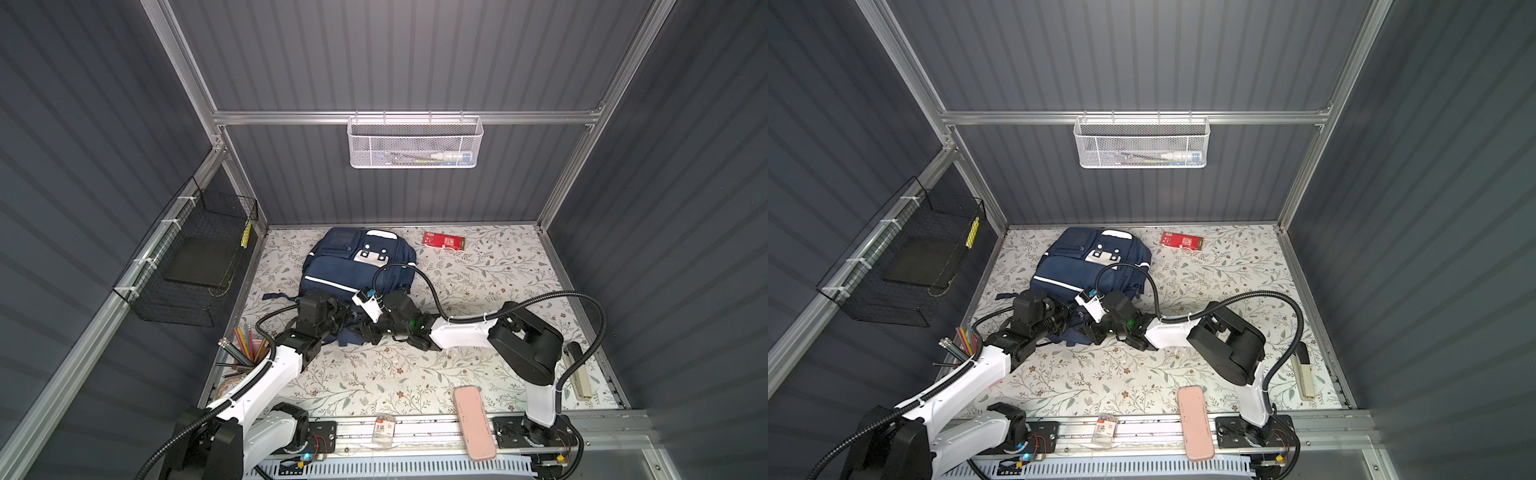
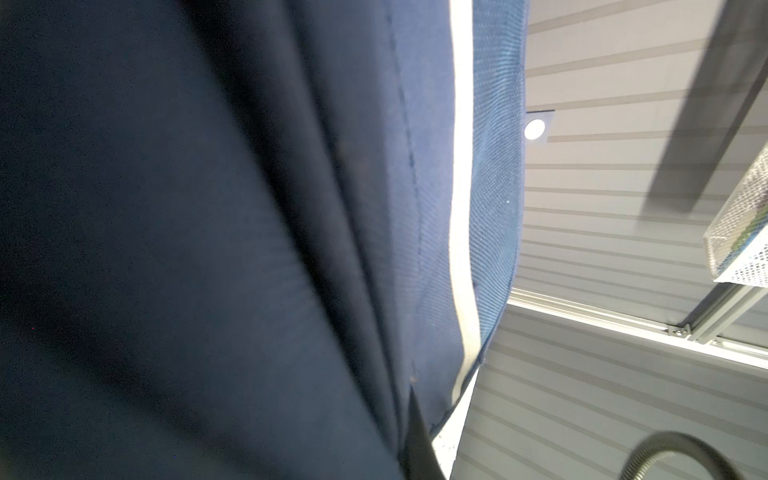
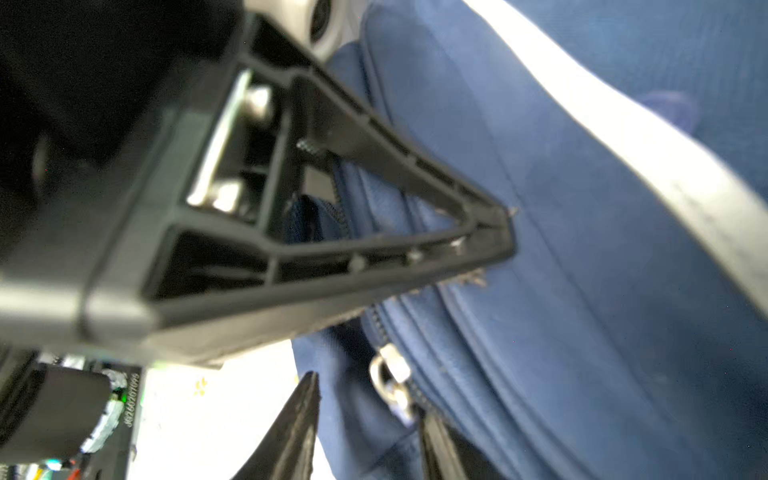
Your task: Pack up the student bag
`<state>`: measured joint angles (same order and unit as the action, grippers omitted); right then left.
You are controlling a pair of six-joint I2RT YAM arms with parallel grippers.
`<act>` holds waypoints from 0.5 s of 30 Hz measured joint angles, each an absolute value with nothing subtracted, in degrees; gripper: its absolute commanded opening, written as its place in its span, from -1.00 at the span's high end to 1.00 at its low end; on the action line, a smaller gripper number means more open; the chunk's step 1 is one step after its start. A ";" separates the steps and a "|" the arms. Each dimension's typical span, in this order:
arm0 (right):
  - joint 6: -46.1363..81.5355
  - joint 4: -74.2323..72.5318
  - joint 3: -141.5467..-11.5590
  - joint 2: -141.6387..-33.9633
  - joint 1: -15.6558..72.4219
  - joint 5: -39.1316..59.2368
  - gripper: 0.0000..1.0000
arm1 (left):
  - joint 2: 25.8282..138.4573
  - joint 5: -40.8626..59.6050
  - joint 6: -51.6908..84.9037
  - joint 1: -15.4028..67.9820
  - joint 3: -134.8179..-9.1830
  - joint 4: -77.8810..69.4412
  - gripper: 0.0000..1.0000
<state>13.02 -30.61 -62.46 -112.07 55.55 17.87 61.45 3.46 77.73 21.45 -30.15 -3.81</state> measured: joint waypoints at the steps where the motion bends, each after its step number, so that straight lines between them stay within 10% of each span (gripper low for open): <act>1: 13.28 -30.87 -62.46 -112.09 55.20 18.26 0.60 | 61.45 3.60 77.84 21.45 -30.09 -3.95 1.00; 6: 14.04 -31.62 -62.50 -112.57 54.50 19.62 1.00 | 61.45 3.86 78.32 21.45 -29.36 -4.58 1.00; 15: 14.87 -18.68 -65.93 -110.10 54.26 21.34 1.00 | 61.45 4.16 78.35 21.78 -28.95 -4.40 1.00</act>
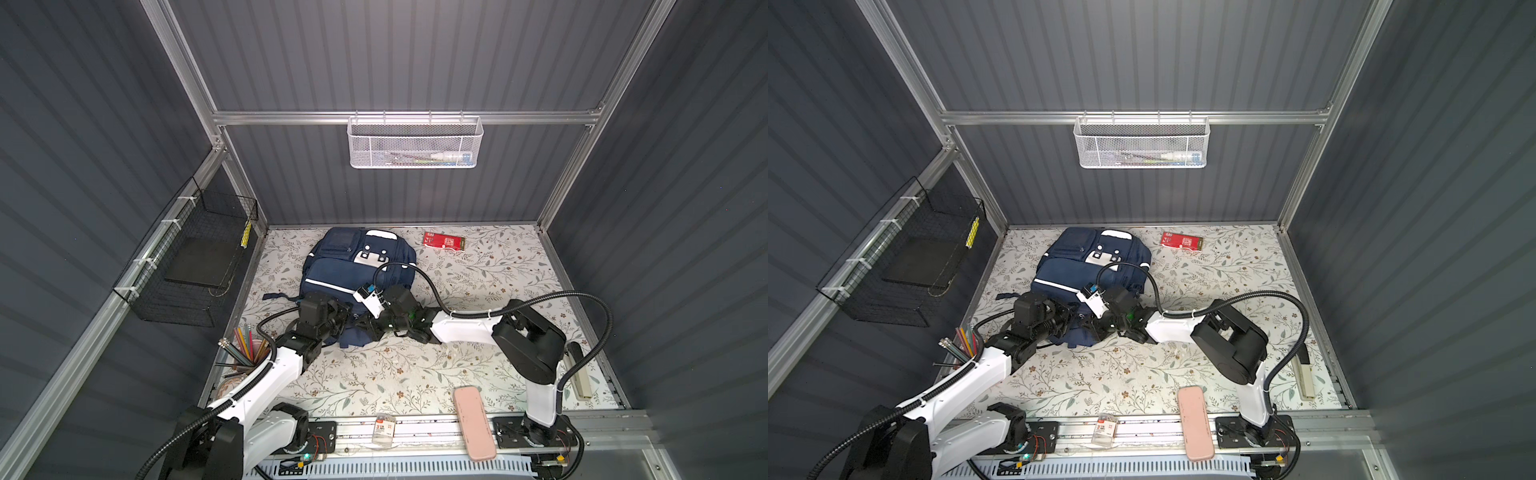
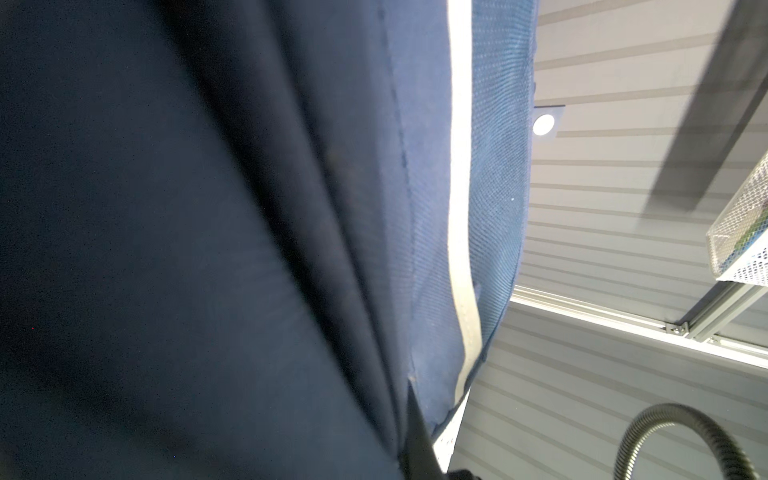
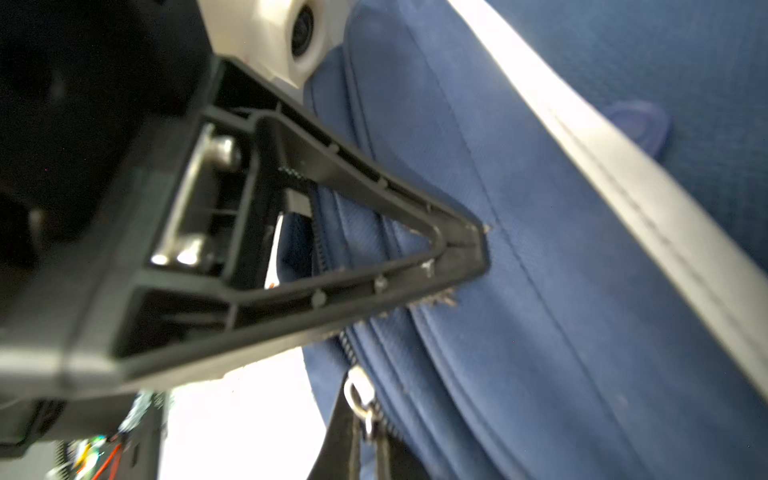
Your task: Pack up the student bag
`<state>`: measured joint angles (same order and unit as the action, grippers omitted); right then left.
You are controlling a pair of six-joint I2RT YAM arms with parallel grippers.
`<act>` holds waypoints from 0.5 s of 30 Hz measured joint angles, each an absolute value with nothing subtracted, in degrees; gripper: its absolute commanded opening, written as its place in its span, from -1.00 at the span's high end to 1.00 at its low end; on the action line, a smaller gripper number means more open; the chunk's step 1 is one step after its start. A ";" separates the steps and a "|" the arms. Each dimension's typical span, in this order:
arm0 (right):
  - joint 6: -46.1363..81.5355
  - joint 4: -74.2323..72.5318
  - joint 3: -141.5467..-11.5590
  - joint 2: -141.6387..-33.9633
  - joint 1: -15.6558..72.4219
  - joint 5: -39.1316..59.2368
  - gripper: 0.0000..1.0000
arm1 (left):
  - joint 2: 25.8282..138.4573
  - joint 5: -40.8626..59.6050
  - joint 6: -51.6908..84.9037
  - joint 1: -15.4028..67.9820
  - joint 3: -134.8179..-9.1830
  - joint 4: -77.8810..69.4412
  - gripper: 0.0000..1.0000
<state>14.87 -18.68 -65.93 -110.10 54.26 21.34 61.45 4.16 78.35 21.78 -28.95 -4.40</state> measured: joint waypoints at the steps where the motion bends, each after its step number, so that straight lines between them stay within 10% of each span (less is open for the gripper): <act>1: 15.16 -16.23 -66.30 -109.21 54.17 21.26 1.00 | 61.34 4.45 78.39 21.98 -28.95 -4.34 1.00; 15: 16.56 4.58 -63.22 -99.81 49.58 18.94 1.00 | 58.17 6.02 78.26 23.29 -28.95 -1.19 1.00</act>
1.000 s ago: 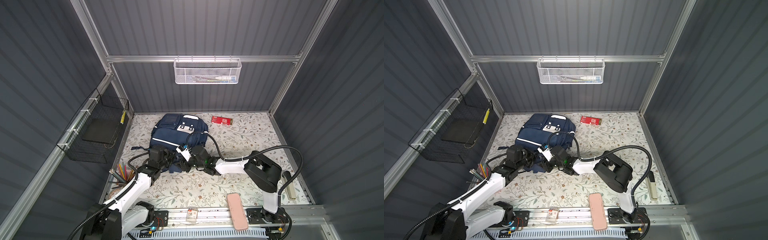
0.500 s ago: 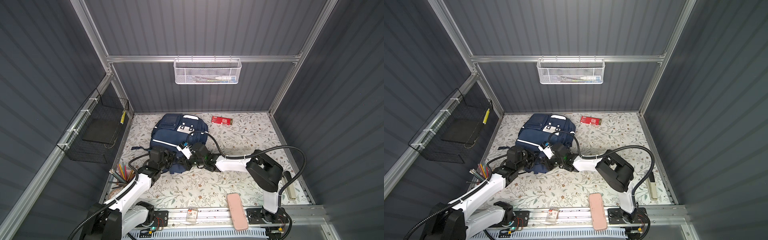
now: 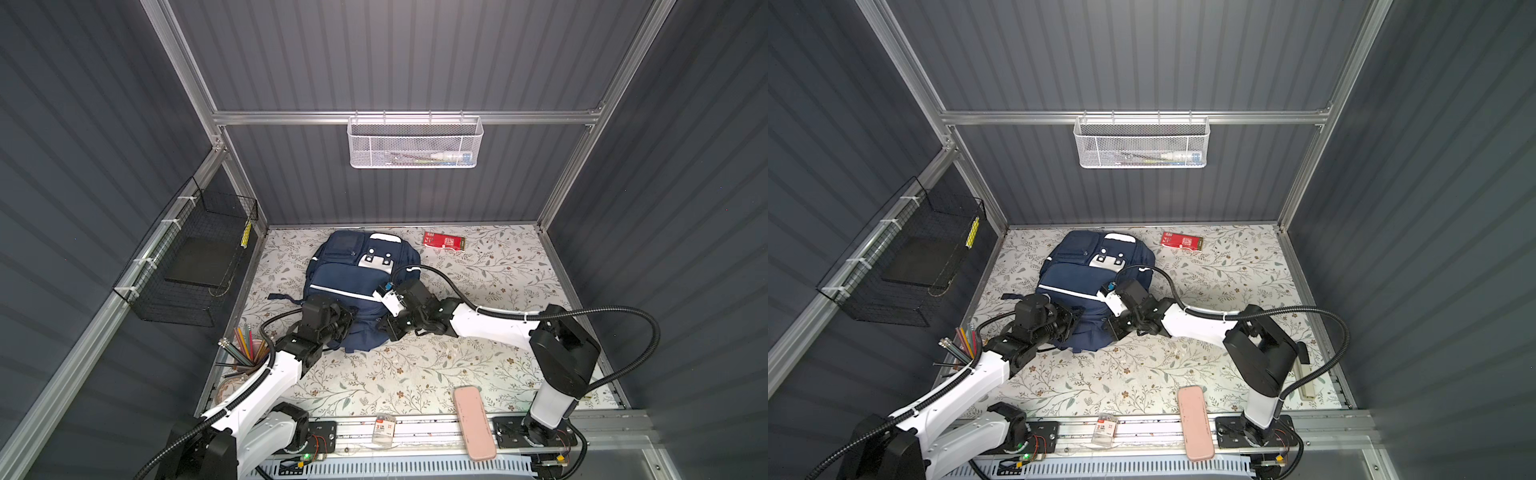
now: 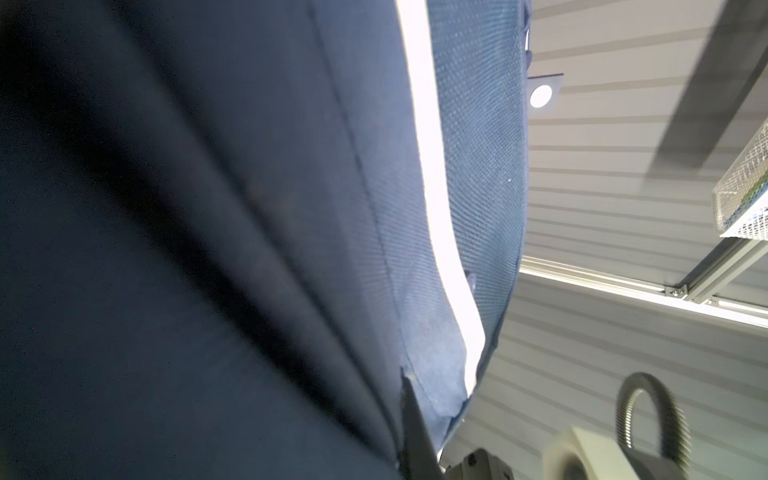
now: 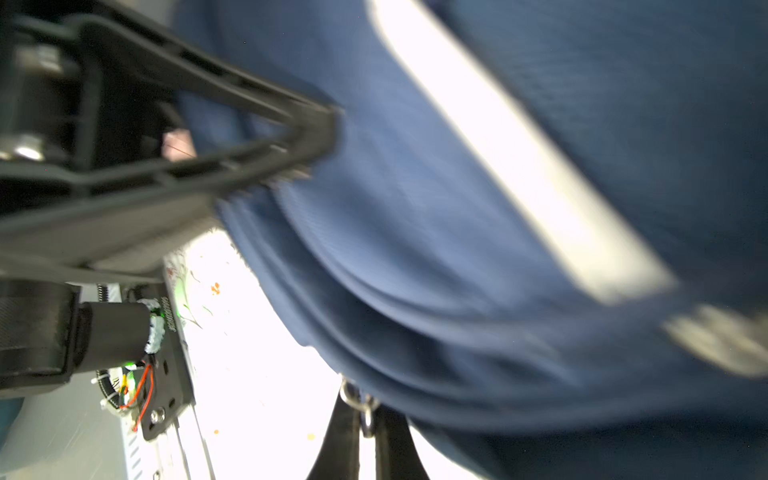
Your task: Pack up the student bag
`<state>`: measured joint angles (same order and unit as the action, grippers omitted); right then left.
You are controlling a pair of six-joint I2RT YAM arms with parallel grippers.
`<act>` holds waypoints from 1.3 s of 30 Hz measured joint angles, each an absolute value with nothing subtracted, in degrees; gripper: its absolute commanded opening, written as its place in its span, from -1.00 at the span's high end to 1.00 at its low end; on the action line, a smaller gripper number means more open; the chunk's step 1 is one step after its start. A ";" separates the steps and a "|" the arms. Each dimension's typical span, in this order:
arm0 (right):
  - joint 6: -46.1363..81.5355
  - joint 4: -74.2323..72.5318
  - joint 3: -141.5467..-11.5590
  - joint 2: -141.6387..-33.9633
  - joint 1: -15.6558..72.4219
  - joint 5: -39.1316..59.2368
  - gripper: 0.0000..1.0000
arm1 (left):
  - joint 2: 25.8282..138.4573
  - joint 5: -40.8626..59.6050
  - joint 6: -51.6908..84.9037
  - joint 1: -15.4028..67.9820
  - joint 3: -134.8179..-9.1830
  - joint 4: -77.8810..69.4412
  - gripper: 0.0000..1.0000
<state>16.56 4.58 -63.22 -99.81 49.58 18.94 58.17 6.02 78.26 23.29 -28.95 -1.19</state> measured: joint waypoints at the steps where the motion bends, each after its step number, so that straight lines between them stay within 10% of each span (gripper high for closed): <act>1: 16.53 5.56 -62.92 -99.35 48.62 18.68 1.00 | 57.78 6.00 78.24 23.29 -28.95 -0.84 1.00; 39: 18.65 13.78 -56.36 -88.23 35.09 24.05 1.00 | 48.77 15.31 69.32 21.80 -32.32 11.55 1.00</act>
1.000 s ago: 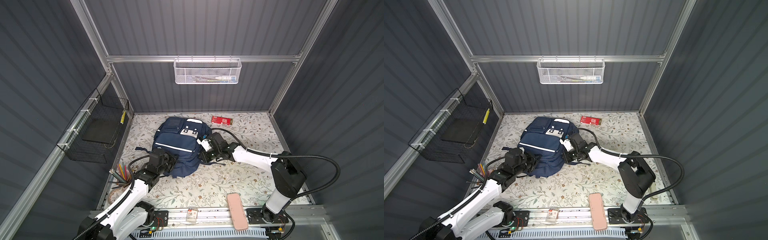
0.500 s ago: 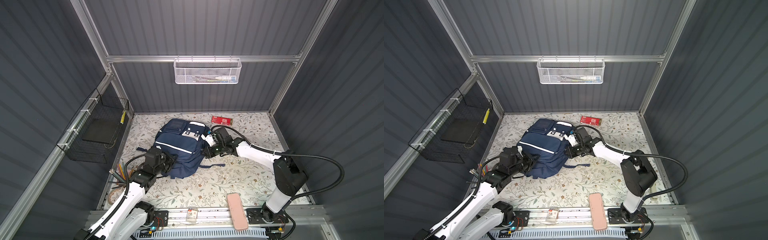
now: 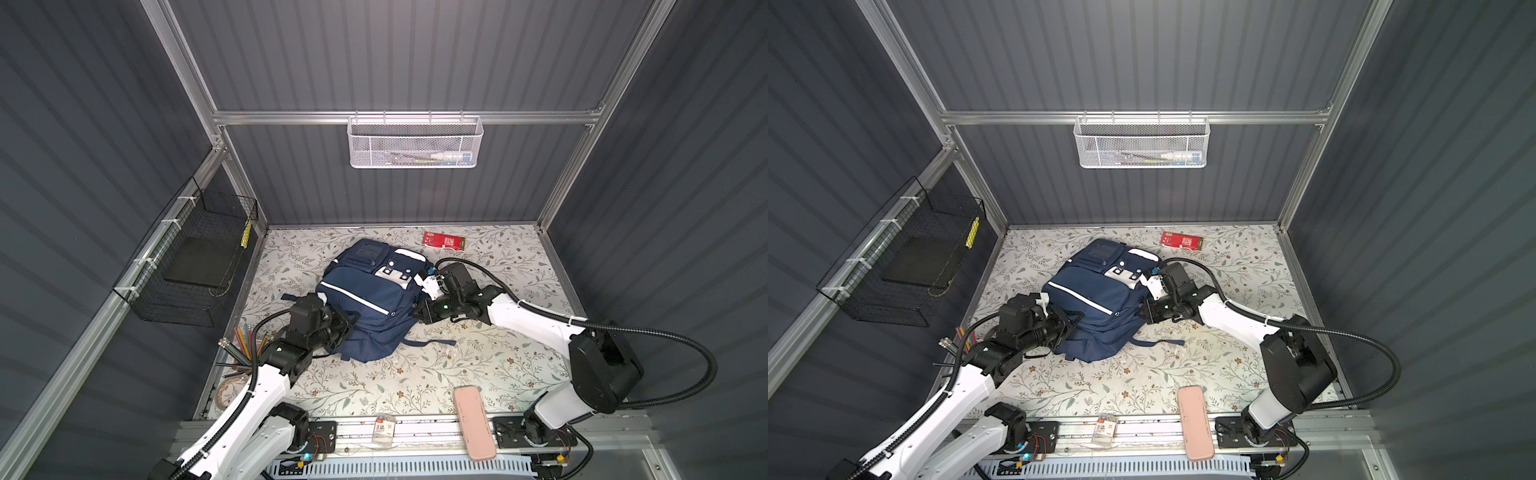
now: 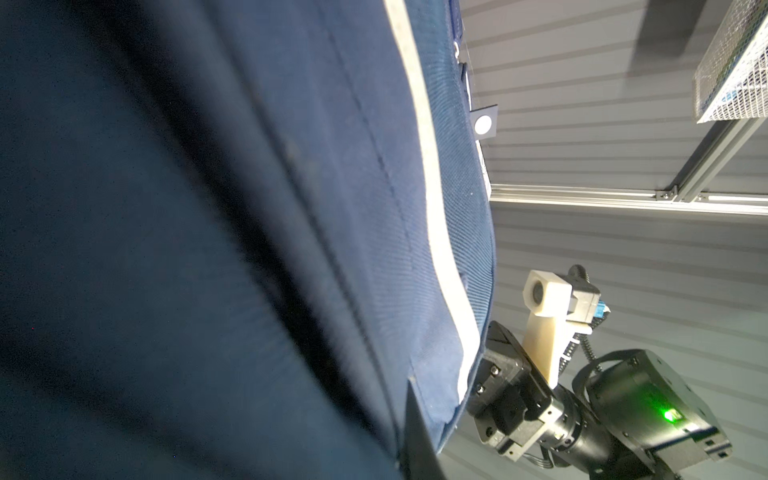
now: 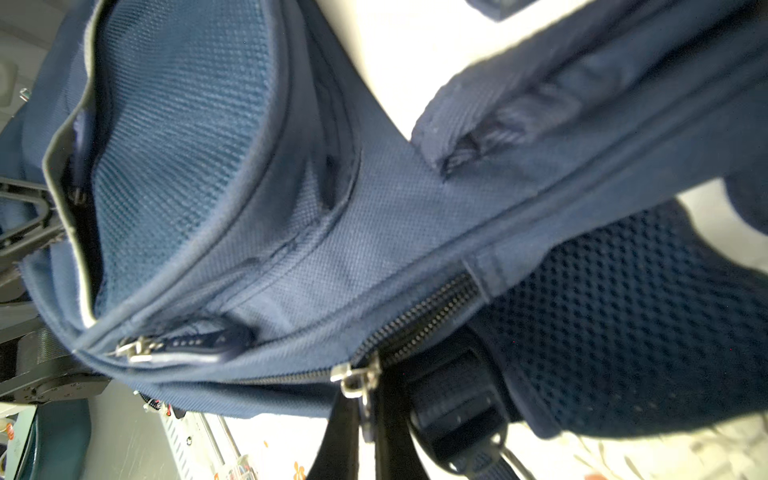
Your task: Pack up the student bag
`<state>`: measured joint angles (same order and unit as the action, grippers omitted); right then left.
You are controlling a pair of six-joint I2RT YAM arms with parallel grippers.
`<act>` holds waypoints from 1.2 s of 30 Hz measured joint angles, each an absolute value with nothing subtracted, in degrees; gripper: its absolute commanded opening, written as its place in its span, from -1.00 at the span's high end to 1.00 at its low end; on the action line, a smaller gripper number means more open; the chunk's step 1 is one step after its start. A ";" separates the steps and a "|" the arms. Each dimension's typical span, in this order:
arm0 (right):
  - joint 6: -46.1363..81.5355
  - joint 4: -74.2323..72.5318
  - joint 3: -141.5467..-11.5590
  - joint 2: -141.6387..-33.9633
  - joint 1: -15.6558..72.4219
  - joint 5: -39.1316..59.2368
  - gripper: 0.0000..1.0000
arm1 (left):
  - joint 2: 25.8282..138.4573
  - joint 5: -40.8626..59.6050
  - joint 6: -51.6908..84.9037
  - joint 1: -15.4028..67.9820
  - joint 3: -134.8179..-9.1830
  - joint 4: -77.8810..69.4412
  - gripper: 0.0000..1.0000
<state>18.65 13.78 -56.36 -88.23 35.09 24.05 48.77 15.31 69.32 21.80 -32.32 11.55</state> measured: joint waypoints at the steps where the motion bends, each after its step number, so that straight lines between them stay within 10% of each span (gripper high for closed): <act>1: 18.90 13.82 -55.57 -87.31 35.09 23.66 1.00 | 49.19 15.79 69.06 21.80 -32.32 11.22 1.00; 8: 20.40 16.08 -53.19 -83.59 34.68 21.45 1.00 | 53.82 18.81 65.45 21.43 -33.87 10.15 0.87; 19: 27.92 26.24 -51.81 -84.88 39.11 4.49 1.00 | 64.05 5.89 58.37 14.63 -39.27 7.46 -0.69; 28: 30.35 28.82 -50.83 -82.19 39.64 1.37 0.02 | 58.65 7.35 57.89 16.58 -39.86 3.68 -0.66; 36: 31.05 27.75 -49.82 -67.18 38.81 -5.80 -0.32 | 61.69 7.01 61.80 34.68 -39.38 -1.52 -0.72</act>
